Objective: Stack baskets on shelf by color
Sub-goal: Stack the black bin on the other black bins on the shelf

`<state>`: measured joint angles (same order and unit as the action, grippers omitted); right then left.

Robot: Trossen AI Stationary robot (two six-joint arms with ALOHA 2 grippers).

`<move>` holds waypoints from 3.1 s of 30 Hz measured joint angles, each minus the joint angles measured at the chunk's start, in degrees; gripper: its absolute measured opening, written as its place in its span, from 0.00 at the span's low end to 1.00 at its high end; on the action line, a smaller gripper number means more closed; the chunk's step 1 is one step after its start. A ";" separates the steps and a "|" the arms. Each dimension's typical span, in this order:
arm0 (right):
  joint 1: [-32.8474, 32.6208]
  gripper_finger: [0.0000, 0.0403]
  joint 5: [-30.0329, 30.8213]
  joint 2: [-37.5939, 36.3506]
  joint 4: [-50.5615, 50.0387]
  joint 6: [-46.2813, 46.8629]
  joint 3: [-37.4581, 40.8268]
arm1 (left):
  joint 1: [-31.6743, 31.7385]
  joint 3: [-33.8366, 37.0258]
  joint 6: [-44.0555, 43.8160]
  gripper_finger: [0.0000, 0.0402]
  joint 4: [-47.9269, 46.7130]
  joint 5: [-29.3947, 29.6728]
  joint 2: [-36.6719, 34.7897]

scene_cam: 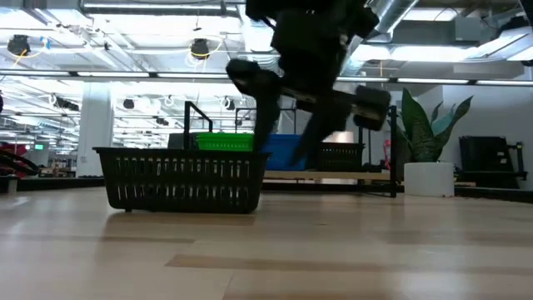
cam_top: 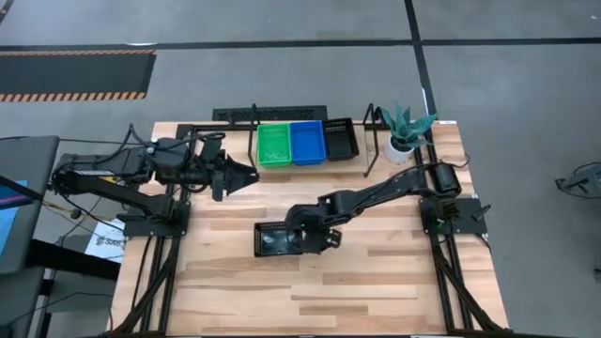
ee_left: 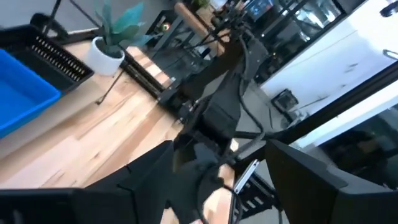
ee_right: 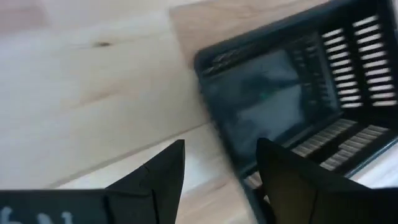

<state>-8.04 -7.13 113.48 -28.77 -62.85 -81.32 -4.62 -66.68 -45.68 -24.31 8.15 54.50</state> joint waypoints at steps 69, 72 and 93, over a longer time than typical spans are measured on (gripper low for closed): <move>38.97 0.03 10.79 -15.69 -26.14 23.46 0.13 | 8.81 -0.08 4.10 0.60 -5.85 5.38 -8.44; 38.83 0.03 9.63 -15.68 -25.29 23.33 0.13 | 8.81 -0.08 4.10 0.60 -5.87 5.39 -8.41; 40.08 0.23 9.02 -15.68 -26.33 24.29 0.11 | 8.81 -0.08 4.10 0.60 -6.35 5.38 -8.41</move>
<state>32.03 1.90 97.80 -55.10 -38.56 -81.21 4.19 -66.76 -41.58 -30.65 13.54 46.09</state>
